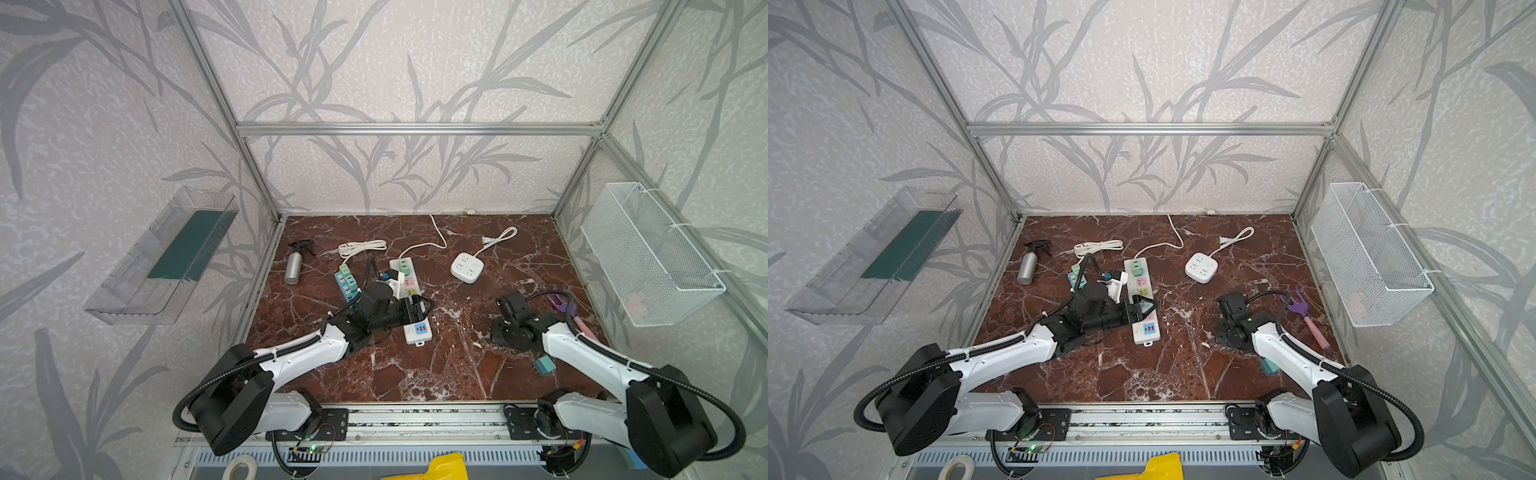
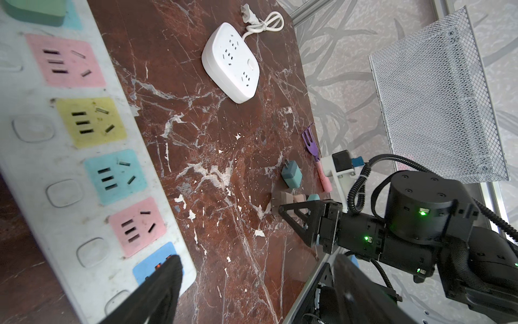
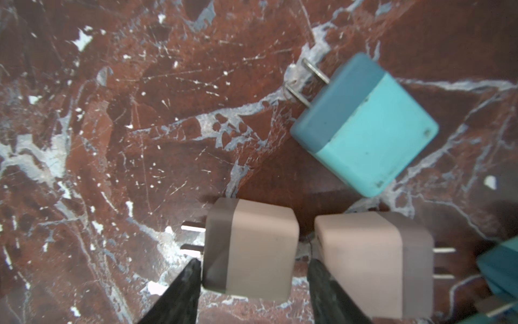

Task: Insert the plug

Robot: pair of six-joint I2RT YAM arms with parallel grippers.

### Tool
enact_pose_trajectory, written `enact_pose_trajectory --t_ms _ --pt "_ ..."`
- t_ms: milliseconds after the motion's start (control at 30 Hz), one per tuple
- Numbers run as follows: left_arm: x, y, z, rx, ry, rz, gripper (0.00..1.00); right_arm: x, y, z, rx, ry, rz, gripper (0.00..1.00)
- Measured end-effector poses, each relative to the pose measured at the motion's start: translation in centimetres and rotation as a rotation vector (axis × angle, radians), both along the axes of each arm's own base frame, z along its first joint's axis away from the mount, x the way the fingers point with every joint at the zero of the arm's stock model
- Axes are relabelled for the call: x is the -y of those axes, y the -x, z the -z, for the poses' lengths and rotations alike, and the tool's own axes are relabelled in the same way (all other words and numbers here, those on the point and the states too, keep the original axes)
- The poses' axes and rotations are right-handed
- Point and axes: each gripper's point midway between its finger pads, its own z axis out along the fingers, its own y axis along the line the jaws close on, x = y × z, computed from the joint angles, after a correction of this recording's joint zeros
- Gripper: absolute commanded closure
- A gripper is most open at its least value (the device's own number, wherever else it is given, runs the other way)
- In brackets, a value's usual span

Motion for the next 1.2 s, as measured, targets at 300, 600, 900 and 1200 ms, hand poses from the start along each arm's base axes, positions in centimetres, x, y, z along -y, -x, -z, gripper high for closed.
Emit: enact_pose_trajectory --t_ms 300,600,900,1200 --pt "-0.4 0.3 0.5 -0.005 -0.034 0.005 0.15 -1.5 -0.6 0.0 0.002 -0.065 -0.051 0.6" --pt "-0.6 -0.4 0.5 0.044 -0.096 0.005 0.13 -9.2 -1.2 -0.8 0.025 -0.046 -0.406 0.52" --pt "-1.3 -2.0 1.1 0.13 -0.135 -0.067 0.3 -11.7 0.0 1.0 -0.032 0.02 -0.602 0.29" --pt "0.5 -1.5 1.7 0.294 -0.346 0.002 0.09 -10.6 -0.1 -4.3 0.09 -0.003 -0.586 0.24"
